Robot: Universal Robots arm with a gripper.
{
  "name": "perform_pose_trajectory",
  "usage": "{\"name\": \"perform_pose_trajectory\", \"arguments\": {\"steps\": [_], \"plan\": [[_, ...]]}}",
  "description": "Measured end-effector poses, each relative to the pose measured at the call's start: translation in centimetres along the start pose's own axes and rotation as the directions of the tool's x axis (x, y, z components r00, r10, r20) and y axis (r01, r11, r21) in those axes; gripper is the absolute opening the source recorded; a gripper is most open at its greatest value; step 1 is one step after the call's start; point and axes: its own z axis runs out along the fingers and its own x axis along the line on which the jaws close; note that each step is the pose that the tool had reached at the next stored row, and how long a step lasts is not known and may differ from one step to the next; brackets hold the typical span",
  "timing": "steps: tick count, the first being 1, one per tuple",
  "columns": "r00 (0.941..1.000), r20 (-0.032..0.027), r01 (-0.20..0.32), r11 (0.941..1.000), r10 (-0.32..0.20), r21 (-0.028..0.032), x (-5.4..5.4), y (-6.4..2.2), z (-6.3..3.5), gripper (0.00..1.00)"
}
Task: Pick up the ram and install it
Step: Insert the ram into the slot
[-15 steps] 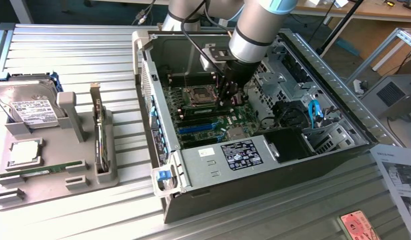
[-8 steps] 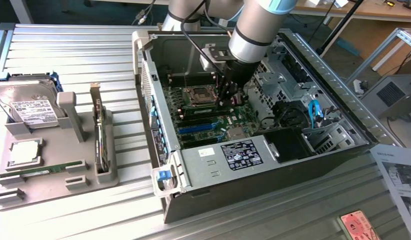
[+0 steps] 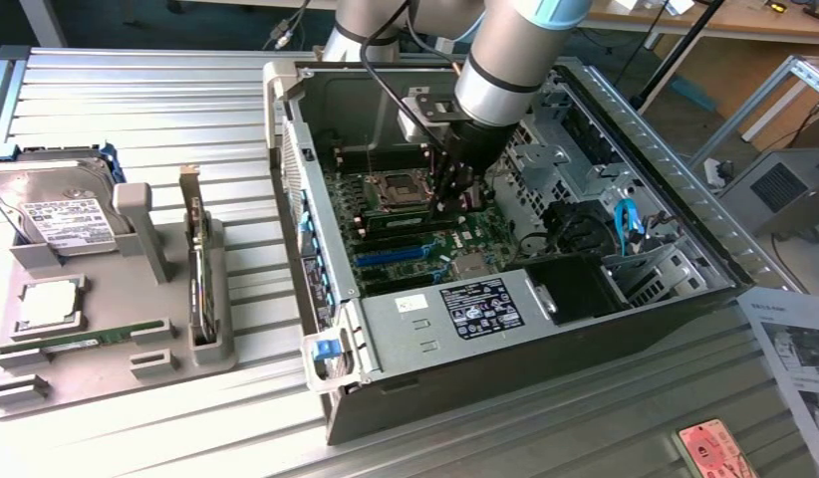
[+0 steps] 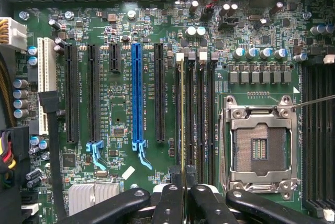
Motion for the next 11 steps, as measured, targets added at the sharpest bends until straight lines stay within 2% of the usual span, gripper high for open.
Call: {"name": "perform_pose_trajectory", "arguments": {"steps": [11], "plan": [[0.9999,-0.0003,0.011,0.9999,-0.011,-0.0003,0.00,0.00,0.00,0.12]]}}
